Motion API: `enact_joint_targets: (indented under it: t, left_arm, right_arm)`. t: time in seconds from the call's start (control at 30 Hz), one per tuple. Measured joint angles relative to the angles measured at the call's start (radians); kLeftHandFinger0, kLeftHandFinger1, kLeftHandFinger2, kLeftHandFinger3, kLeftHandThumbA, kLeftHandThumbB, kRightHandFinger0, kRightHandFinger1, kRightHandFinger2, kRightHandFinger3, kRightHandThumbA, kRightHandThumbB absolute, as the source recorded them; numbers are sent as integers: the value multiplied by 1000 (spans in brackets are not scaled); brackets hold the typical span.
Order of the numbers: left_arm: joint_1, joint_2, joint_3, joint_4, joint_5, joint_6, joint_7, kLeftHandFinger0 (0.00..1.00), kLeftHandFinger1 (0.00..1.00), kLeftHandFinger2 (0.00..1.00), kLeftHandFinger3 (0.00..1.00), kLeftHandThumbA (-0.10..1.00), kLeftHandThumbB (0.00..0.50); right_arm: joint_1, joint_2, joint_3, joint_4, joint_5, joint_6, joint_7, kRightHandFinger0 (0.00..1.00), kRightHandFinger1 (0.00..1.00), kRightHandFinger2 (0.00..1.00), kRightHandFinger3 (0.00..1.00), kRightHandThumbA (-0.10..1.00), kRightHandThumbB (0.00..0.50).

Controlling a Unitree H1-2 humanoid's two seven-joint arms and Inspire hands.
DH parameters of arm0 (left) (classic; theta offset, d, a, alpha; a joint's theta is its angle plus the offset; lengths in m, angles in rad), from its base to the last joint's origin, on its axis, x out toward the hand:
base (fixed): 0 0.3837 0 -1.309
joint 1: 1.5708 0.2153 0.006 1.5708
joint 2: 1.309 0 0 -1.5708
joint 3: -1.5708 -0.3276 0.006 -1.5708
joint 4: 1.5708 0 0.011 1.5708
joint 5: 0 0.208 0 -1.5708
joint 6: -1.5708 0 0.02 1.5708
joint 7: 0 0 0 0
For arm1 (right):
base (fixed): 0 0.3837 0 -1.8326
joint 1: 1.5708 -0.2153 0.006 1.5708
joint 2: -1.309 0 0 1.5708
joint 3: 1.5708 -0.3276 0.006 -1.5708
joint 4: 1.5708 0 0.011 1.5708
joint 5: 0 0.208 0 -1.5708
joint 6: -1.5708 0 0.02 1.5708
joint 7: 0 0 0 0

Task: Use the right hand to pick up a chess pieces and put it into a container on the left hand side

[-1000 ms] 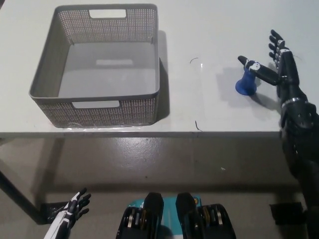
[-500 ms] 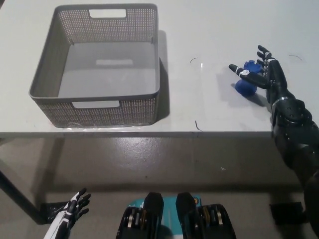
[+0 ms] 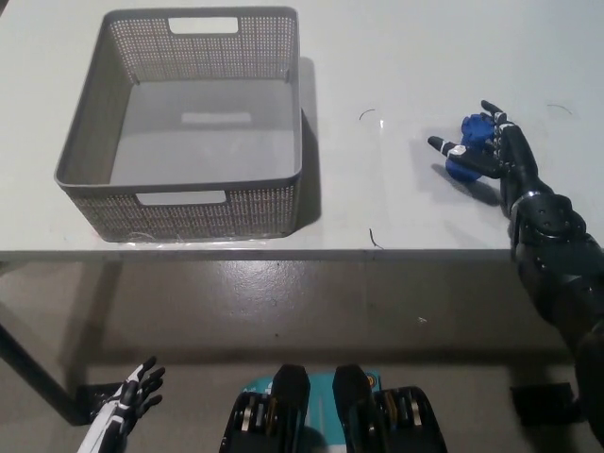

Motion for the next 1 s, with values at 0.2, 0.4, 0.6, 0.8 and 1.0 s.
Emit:
enact_joint_targets:
  t: [0.2, 0.4, 0.6, 0.8, 1.0]
  left_arm:
    - [0, 0, 8, 9, -1, -10, 0, 1000, 1000, 1000, 1000, 1000, 223]
    - [0, -1, 14, 20, -1, -19, 0, 1000, 1000, 1000, 1000, 1000, 245]
    - [0, -6, 19, 21, -1, -25, 0, 1000, 1000, 1000, 1000, 1000, 224]
    - [-1, -8, 23, 21, -3, -34, 0, 1000, 1000, 1000, 1000, 1000, 214]
    - [-2, -8, 26, 21, -3, -36, 0, 1000, 1000, 1000, 1000, 1000, 205]
  right_arm:
    - [0, 0, -2, 3, 4, 2, 3, 1000, 1000, 1000, 1000, 866, 424]
    - [-7, 9, -9, 9, 12, 11, -53, 37, 126, 279, 216, 77, 268]
    - [-15, 22, -17, 18, 16, 35, -174, 0, 37, 395, 290, -100, 173]
    - [-19, 44, -39, 19, 26, 35, -246, 0, 163, 558, 466, -100, 124]
    - [-27, 51, -45, 18, 30, 35, -285, 0, 288, 664, 571, -100, 119]
